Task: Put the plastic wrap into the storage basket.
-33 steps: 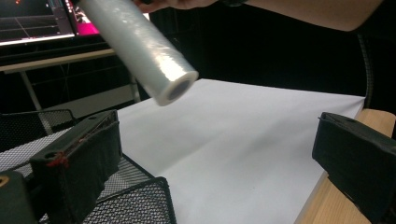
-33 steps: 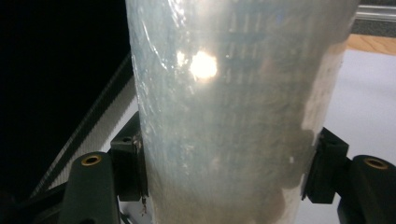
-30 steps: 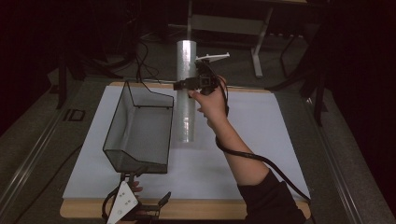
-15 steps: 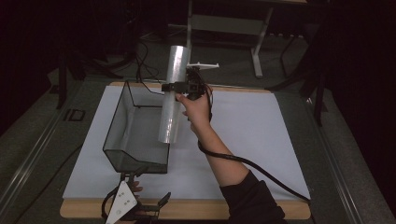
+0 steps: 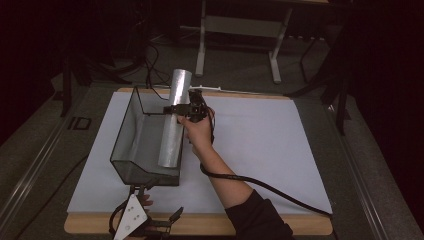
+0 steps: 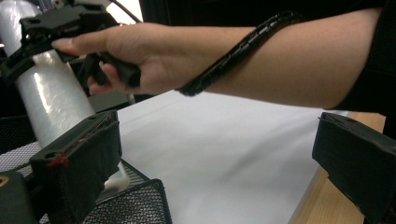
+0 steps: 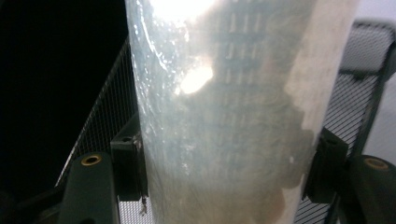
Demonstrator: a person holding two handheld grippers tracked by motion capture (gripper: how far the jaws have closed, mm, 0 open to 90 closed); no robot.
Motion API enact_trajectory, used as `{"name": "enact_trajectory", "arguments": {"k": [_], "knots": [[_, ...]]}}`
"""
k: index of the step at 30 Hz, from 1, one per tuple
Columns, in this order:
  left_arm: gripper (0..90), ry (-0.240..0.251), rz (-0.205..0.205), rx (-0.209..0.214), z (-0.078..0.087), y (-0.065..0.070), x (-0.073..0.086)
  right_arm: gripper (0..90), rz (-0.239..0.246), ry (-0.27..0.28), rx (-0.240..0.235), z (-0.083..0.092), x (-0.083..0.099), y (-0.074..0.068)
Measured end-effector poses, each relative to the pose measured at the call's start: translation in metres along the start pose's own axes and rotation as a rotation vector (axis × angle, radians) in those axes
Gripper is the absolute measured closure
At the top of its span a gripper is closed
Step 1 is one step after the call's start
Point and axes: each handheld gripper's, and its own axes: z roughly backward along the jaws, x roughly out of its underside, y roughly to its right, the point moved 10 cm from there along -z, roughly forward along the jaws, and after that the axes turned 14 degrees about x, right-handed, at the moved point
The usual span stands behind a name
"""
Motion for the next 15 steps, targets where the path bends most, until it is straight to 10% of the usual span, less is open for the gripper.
{"name": "enact_trajectory", "arguments": {"k": [15], "knots": [[2.0, -0.001, -0.001, 0.004, 0.000, 0.000, 0.000, 32.5, -0.052, -0.134, 0.010, -0.026, 0.031, 0.008]]}}
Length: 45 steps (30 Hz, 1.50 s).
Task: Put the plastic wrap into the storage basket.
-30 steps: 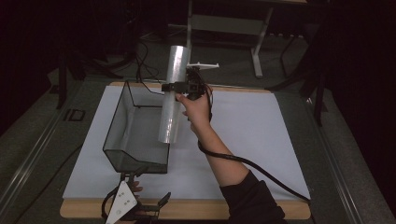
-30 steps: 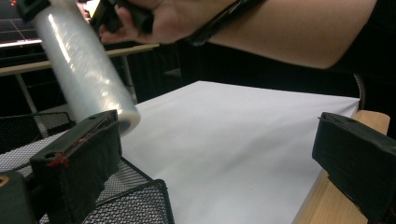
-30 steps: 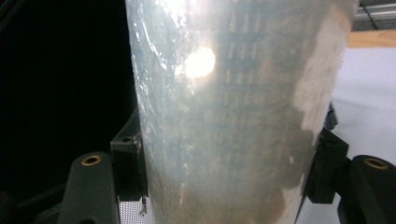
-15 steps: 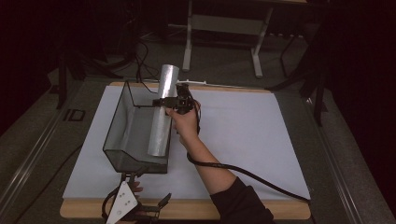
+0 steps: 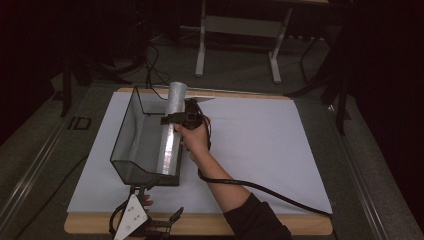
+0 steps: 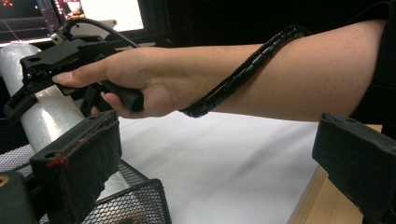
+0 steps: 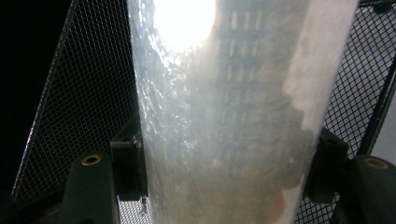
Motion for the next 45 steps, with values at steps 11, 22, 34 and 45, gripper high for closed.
{"name": "enact_trajectory", "arguments": {"k": [11, 22, 34, 45], "knots": [[2.0, -0.011, -0.009, 0.004, -0.001, 0.001, 0.001, 29.7, 0.023, 0.013, 0.096, -0.009, 0.001, 0.005], [2.0, -0.016, -0.011, 0.006, -0.002, 0.001, 0.002, 25.1, 0.138, 0.022, 0.231, -0.024, 0.009, 0.009], [2.0, -0.021, -0.008, 0.008, -0.004, 0.001, 0.003, 16.4, 0.320, 0.054, 0.405, -0.013, 0.009, 0.009], [2.0, -0.023, -0.006, 0.009, -0.004, 0.001, 0.003, 18.7, 0.422, 0.120, 0.473, 0.018, 0.000, 0.006]]}}
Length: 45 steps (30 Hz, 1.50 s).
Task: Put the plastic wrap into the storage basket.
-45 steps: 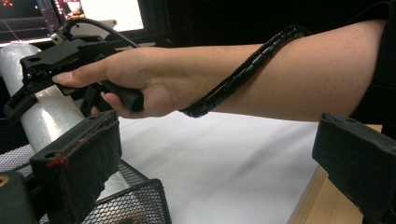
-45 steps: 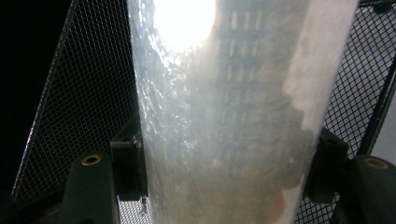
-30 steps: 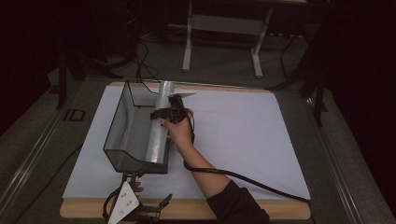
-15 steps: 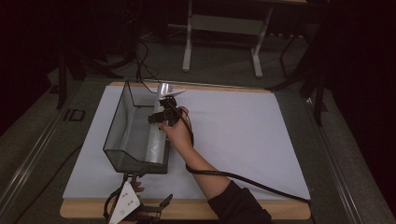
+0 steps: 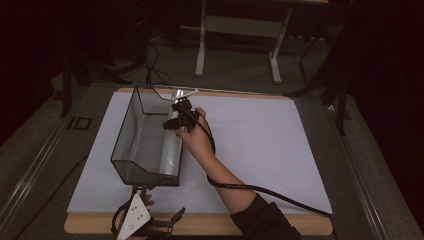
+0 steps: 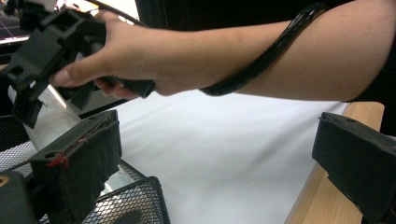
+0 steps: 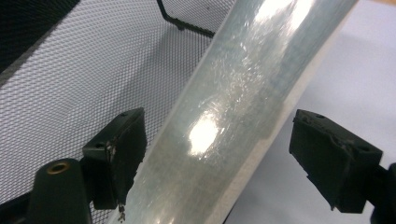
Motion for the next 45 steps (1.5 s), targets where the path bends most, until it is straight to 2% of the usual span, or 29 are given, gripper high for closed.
{"name": "enact_trajectory", "arguments": {"k": [4, 8, 10, 11, 12, 17, 19, 22, 27, 34, 36, 38, 40, 45], "knots": [[2.0, 0.000, 0.002, -0.001, 0.000, 0.000, 0.000, 17.6, 0.017, 0.034, -0.005, 0.013, -0.004, 0.002], [2.0, -0.002, 0.001, 0.001, 0.000, 0.000, 0.000, 13.0, 0.051, 0.057, -0.060, 0.026, -0.003, 0.003], [2.0, -0.003, 0.004, 0.003, 0.000, 0.000, 0.001, 13.1, 0.077, 0.071, -0.045, 0.030, -0.001, 0.007], [2.0, -0.002, 0.003, 0.002, 0.000, 0.000, 0.001, 13.2, 0.106, 0.076, -0.037, 0.032, 0.001, 0.010], [2.0, -0.002, 0.003, 0.002, -0.001, 0.000, 0.001, 13.3, 0.144, 0.106, -0.019, 0.035, 0.004, 0.015], [2.0, -0.002, 0.006, 0.000, -0.001, 0.000, 0.001, 13.7, 0.173, 0.117, -0.009, 0.043, 0.011, 0.027], [2.0, -0.001, 0.006, 0.000, -0.001, 0.000, 0.001, 13.7, 0.206, 0.134, 0.021, 0.048, 0.015, 0.036], [2.0, -0.002, 0.008, 0.001, -0.001, 0.001, 0.001, 13.9, 0.210, 0.149, 0.026, 0.057, 0.019, 0.047], [2.0, -0.004, 0.006, -0.001, -0.002, 0.001, 0.001, 13.9, 0.234, 0.185, 0.069, 0.073, 0.030, 0.076], [2.0, -0.006, 0.011, 0.000, -0.003, 0.001, 0.002, 13.8, 0.214, 0.211, 0.094, 0.088, 0.047, 0.110], [2.0, -0.007, 0.009, -0.001, -0.004, 0.001, 0.002, 13.8, 0.205, 0.219, 0.100, 0.094, 0.058, 0.125], [2.0, -0.008, 0.010, -0.001, -0.004, 0.002, 0.002, 13.8, 0.202, 0.219, 0.102, 0.095, 0.060, 0.128], [2.0, -0.009, 0.011, -0.001, -0.004, 0.001, 0.002, 13.8, 0.180, 0.234, 0.091, 0.099, 0.072, 0.139], [2.0, -0.012, 0.010, -0.002, -0.004, 0.001, 0.003, 13.8, 0.168, 0.248, 0.083, 0.102, 0.082, 0.147]]}}
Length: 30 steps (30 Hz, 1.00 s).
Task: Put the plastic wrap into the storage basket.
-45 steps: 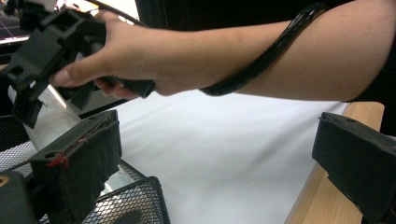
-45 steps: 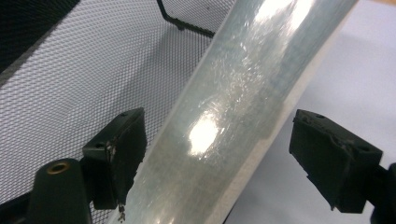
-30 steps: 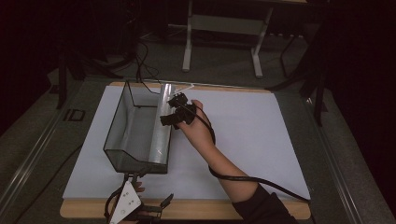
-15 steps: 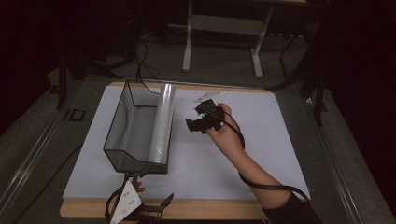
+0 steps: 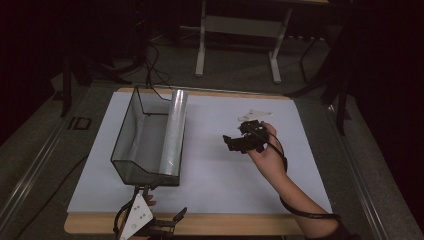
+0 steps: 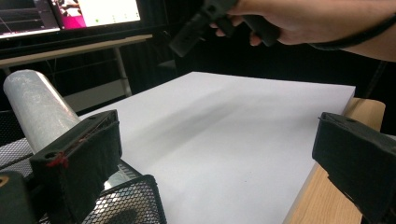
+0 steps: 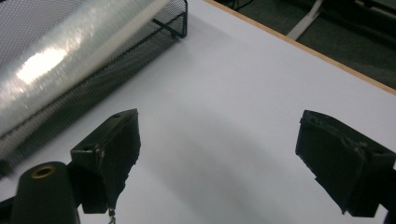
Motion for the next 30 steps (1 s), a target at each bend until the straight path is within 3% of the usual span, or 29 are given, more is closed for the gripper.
{"name": "enact_trajectory", "arguments": {"k": [3, 11, 17, 21, 30], "knots": [[2.0, -0.002, -0.001, -0.001, 0.000, 0.000, 0.000, 13.8, -0.001, 0.024, 0.013, 0.007, 0.018, 0.009], [2.0, -0.005, 0.002, 0.000, -0.002, 0.000, 0.001, 13.8, -0.036, 0.041, 0.031, 0.014, 0.042, 0.027], [2.0, -0.004, -0.002, -0.003, -0.001, 0.001, 0.000, 13.8, -0.031, 0.041, 0.032, 0.021, 0.059, 0.030], [2.0, -0.010, -0.001, 0.000, -0.002, 0.001, 0.001, 13.8, -0.057, 0.046, 0.033, 0.025, 0.070, 0.034], [2.0, -0.006, -0.002, 0.000, -0.002, 0.001, 0.001, 13.8, -0.034, 0.041, 0.038, 0.027, 0.098, 0.033]]}}
